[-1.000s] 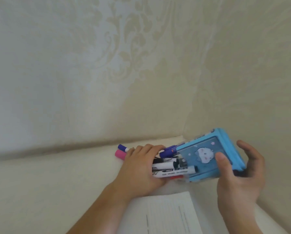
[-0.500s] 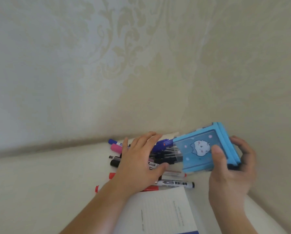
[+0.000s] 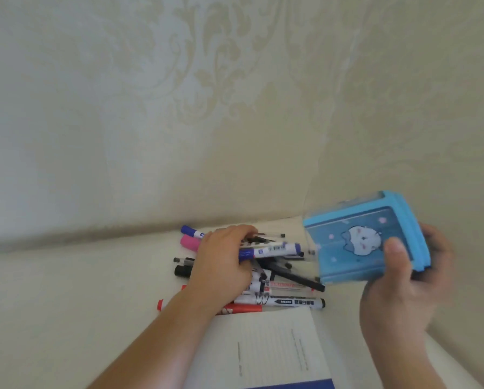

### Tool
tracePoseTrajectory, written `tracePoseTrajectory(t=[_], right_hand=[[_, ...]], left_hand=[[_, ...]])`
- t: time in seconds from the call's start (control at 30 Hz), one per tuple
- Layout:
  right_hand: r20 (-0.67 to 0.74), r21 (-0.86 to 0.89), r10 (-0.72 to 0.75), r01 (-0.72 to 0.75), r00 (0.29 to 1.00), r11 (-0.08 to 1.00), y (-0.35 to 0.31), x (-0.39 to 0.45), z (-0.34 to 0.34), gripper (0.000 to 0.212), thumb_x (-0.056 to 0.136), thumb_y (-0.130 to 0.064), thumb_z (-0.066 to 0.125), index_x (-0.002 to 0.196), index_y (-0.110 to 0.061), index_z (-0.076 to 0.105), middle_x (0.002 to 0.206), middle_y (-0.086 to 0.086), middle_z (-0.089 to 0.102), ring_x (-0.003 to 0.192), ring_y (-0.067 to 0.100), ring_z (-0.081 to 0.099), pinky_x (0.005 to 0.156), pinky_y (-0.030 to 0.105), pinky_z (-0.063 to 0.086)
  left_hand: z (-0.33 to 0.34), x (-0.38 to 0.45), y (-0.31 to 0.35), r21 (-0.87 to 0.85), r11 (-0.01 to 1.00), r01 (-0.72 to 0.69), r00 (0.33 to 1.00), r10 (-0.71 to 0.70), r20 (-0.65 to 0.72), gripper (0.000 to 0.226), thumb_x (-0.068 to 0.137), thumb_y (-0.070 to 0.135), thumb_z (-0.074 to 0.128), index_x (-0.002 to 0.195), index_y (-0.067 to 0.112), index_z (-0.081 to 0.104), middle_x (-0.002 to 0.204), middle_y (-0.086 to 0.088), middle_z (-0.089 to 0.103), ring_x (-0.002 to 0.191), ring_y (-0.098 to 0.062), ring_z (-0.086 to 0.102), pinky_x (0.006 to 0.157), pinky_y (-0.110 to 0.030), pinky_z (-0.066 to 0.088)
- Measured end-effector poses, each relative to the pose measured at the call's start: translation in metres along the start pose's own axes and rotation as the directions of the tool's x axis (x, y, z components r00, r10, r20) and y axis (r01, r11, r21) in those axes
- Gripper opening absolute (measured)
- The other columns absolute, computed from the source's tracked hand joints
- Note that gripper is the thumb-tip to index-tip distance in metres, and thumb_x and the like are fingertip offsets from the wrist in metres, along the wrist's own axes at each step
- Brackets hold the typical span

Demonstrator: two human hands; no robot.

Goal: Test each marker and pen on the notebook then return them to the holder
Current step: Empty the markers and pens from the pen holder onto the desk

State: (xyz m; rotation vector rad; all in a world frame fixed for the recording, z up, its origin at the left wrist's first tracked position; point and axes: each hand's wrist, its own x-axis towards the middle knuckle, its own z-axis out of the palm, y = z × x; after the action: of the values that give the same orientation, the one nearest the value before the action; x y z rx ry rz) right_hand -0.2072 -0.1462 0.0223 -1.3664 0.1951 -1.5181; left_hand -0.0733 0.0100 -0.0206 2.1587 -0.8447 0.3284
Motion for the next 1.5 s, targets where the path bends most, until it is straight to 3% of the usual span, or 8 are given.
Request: tracePoseTrajectory(t=[0.37,0.5,0.63,0.77,0.97,1.13,1.33,1.5], right_hand=[[-0.088,0.283,0.489,-0.449,0.868,0.847,0.006,0.011,-0.002,0.024,0.090,-0.041,0.057,0.108,-0.027,0.063,0.108,-0.006,0.069,0.104,0.015,0.066,0.086,0.030,0.052],[0.123,0.360,0.673,-0.665,0.729,0.654,-0.001,0.006,0.003,0.043,0.096,-0.051,0.045,0.124,-0.022,0.061,0.118,0.000,0.070,0.109,0.017,0.066,0.099,0.044,0.049],[0.240,0.177,0.627,-0.669,0.741,0.722,-0.012,-0.010,0.014,0.063,0.080,-0.057,0.053,0.123,-0.011,0.058,0.114,0.011,0.071,0.103,0.023,0.069,0.077,0.035,0.058],[0.362,0.014,0.622,-0.671,0.695,0.741,-0.019,-0.008,0.013,0.068,0.078,-0.066,0.053,0.121,-0.014,0.060,0.114,0.008,0.071,0.105,0.027,0.068,0.084,0.046,0.055],[0.451,-0.217,0.264,-0.182,0.852,0.959,-0.019,-0.001,-0.007,0.061,0.073,-0.041,0.065,0.130,-0.045,0.044,0.133,-0.029,0.050,0.125,-0.003,0.049,0.102,0.040,0.045],[0.799,-0.355,-0.104,0.603,0.593,0.714,-0.016,-0.001,-0.014,0.108,0.066,-0.015,0.076,0.151,-0.033,0.013,0.158,-0.008,0.022,0.147,0.016,0.021,0.113,0.049,0.030],[0.616,-0.366,-0.113,0.410,0.780,0.836,-0.011,-0.007,-0.012,0.086,0.056,-0.043,0.085,0.132,-0.032,0.044,0.140,-0.003,0.046,0.133,0.003,0.042,0.100,0.011,0.038],[0.183,-0.425,0.057,0.027,0.981,0.905,-0.017,0.008,-0.012,0.082,0.049,-0.036,0.092,0.113,-0.050,0.043,0.113,-0.037,0.051,0.111,0.001,0.057,0.092,0.024,0.050]], left_hand=[[-0.003,-0.006,0.013,0.241,0.952,-0.190,0.965,0.136,0.224,0.062,0.084,0.060,0.052,0.141,0.040,0.037,0.143,0.022,0.040,0.137,-0.002,0.028,0.120,-0.049,0.009],[-0.008,-0.011,0.036,-0.046,0.972,-0.232,0.956,0.237,0.173,0.109,0.065,0.071,0.070,0.148,0.047,0.004,0.151,0.026,0.020,0.144,0.000,0.013,0.121,-0.038,0.011],[-0.011,-0.022,0.049,-0.455,0.885,-0.101,0.974,0.182,0.136,0.133,0.053,0.049,0.091,0.138,0.062,-0.010,0.149,0.034,0.018,0.136,0.012,0.027,0.105,-0.008,0.029],[-0.012,-0.021,0.048,-0.513,0.846,-0.144,0.987,0.162,-0.009,0.117,0.056,0.034,0.091,0.145,0.048,0.015,0.138,0.016,0.043,0.127,-0.010,0.048,0.103,-0.032,0.046],[-0.009,-0.018,0.048,-0.524,0.844,-0.115,0.993,0.109,-0.042,0.110,0.059,0.043,0.087,0.146,0.043,0.020,0.137,0.022,0.041,0.131,-0.009,0.045,0.107,-0.039,0.042],[-0.011,-0.017,0.054,-0.465,0.874,-0.144,0.989,0.116,-0.090,0.107,0.055,0.050,0.083,0.145,0.040,0.026,0.131,0.022,0.045,0.125,-0.005,0.047,0.098,-0.017,0.041],[-0.016,-0.015,0.052,-0.675,0.731,-0.098,0.989,0.147,0.015,0.117,0.053,0.054,0.087,0.147,0.045,0.019,0.139,0.024,0.046,0.127,-0.005,0.050,0.099,-0.023,0.045],[-0.008,-0.011,0.034,0.003,0.972,-0.234,0.962,0.231,0.147,0.089,0.065,0.085,0.052,0.142,0.044,0.033,0.150,0.027,0.025,0.136,0.000,0.027,0.115,-0.038,0.025]])
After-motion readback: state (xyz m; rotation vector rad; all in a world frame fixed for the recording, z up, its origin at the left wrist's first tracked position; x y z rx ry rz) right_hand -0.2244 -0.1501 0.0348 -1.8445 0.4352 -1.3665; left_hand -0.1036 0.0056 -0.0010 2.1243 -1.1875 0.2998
